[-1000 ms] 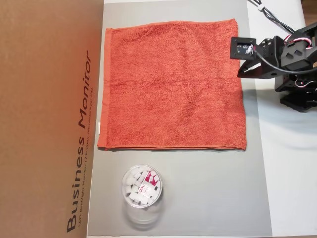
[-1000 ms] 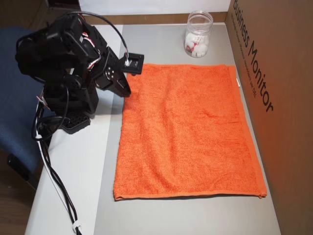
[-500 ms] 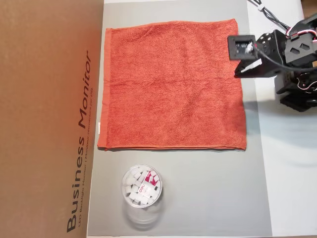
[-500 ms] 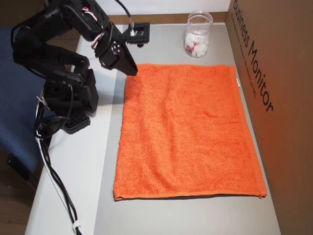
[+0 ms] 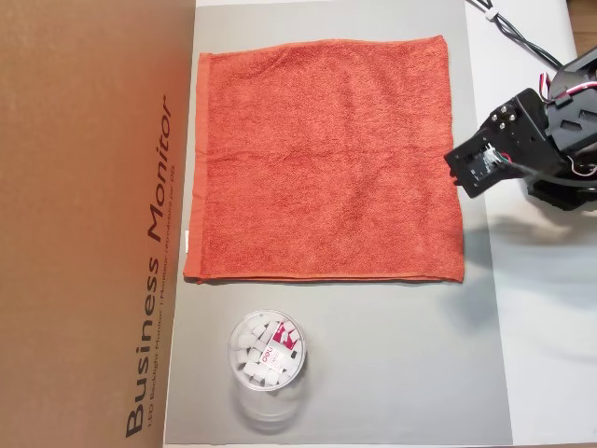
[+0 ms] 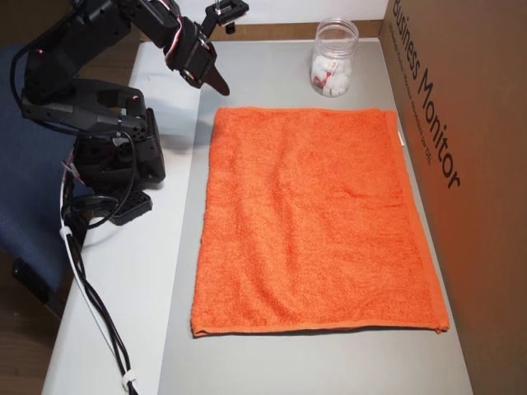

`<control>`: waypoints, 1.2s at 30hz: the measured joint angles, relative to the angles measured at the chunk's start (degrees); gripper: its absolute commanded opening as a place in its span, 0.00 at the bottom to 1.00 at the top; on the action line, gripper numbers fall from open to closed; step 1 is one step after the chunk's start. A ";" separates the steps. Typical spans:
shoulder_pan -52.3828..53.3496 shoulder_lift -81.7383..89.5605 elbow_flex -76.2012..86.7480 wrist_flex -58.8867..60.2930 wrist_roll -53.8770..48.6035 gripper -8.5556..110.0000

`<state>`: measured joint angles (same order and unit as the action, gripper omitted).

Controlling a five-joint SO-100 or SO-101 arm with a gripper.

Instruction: Fold the blanket.

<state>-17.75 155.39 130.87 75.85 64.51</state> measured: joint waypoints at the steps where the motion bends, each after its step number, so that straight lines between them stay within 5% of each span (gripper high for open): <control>1: -1.05 0.00 0.00 0.00 -1.23 0.13; 7: -6.59 0.00 0.00 0.00 -5.71 0.20; 21: -22.24 -0.35 0.00 8.70 -6.42 0.21; 36: -26.46 -0.35 5.36 9.05 -9.93 0.24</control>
<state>-44.21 155.04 136.23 84.90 54.58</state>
